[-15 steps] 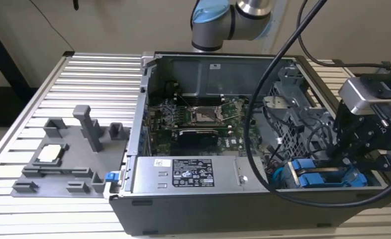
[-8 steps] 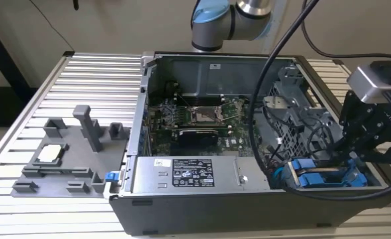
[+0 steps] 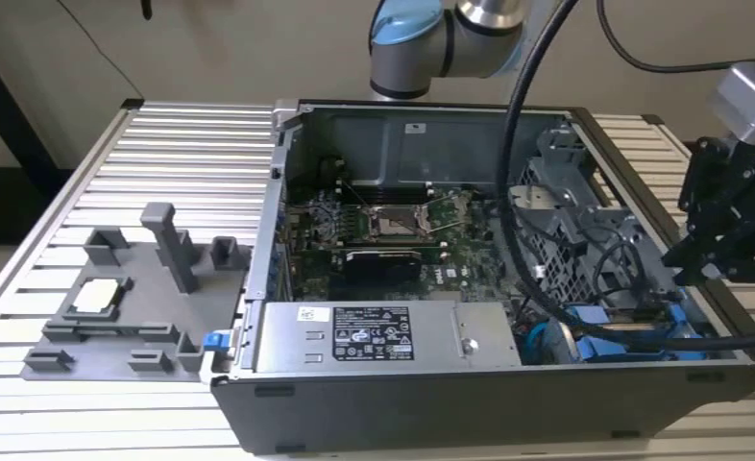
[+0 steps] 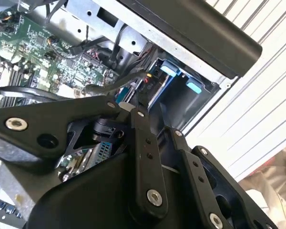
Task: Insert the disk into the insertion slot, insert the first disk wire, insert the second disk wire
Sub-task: 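Insert the first disk wire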
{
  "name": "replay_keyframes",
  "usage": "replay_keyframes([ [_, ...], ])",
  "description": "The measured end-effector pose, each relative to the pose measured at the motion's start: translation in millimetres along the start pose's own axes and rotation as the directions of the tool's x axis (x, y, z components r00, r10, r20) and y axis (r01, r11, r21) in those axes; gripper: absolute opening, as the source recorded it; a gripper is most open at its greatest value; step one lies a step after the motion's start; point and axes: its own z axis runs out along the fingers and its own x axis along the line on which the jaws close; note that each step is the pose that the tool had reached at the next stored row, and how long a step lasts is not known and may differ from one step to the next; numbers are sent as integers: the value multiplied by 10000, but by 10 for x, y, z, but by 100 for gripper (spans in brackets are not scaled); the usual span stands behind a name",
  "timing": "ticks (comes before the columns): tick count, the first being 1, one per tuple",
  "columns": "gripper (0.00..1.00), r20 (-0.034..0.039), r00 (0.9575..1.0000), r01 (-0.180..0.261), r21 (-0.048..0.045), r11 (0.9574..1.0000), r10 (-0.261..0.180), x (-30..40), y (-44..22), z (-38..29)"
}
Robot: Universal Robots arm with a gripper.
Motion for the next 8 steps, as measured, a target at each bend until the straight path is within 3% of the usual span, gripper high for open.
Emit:
replay_keyframes([
  [2,27,-32,10000,-1,0,10000,1,-5,1,-37],
  [8,27,-35,10000,-7,0,10000,7,-22,1,-37],
])
